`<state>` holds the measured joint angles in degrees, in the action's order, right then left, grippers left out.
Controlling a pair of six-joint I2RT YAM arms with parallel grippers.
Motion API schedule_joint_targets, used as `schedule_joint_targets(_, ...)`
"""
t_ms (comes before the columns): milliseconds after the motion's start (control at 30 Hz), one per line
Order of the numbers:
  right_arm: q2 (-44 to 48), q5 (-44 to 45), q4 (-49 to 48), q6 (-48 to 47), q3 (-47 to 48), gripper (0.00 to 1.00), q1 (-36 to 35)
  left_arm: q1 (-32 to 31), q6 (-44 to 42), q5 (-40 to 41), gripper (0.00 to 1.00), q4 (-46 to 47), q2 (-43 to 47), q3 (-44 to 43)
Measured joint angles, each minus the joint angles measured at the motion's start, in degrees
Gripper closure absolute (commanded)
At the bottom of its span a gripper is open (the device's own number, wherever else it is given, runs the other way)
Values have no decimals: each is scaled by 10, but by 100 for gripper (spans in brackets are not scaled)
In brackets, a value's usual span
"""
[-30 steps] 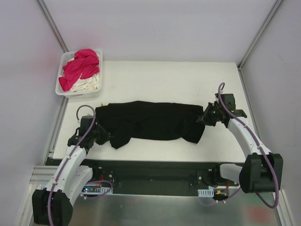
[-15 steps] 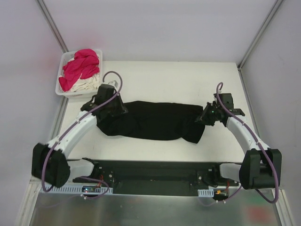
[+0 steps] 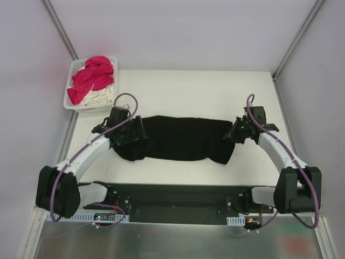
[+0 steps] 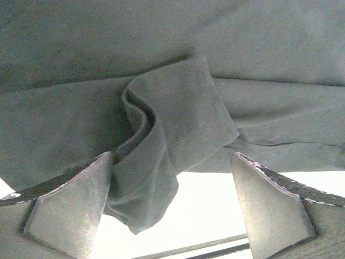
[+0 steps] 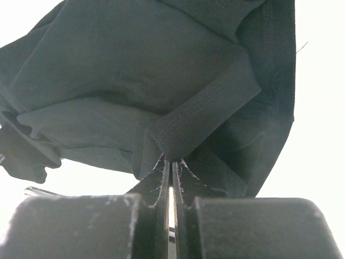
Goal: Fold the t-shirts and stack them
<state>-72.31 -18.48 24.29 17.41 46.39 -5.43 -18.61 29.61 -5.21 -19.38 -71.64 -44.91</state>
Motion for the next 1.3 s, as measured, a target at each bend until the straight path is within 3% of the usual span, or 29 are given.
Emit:
schedule_joint_targets(133, -15, 0, 0, 0, 3, 99, 0, 36, 28, -6, 8, -22, 82, 8)
schedule_joint_targets(300, -22, 0, 0, -1, 16, 99, -3, 135, 84, -40, 10, -25, 174, 56)
schedule_joint_targets(467, -22, 0, 1, -1, 19, 99, -10, 174, 126, -73, 22, -39, 214, 118)
schedule_joint_targets(767, -24, 1, 2, -1, 19, 99, -22, 176, 181, -145, 34, 47, 221, 205)
schedule_joint_targets(1100, -23, 4, 4, 0, 19, 99, -28, 176, 196, -167, 43, 196, 161, 222)
schedule_joint_targets(1233, -23, 9, 5, 0, 19, 99, -28, 191, 200, -173, 50, 241, 136, 230)
schedule_joint_targets(1300, -23, 11, 5, 0, 19, 99, -28, 195, 200, -173, 62, 254, 135, 233)
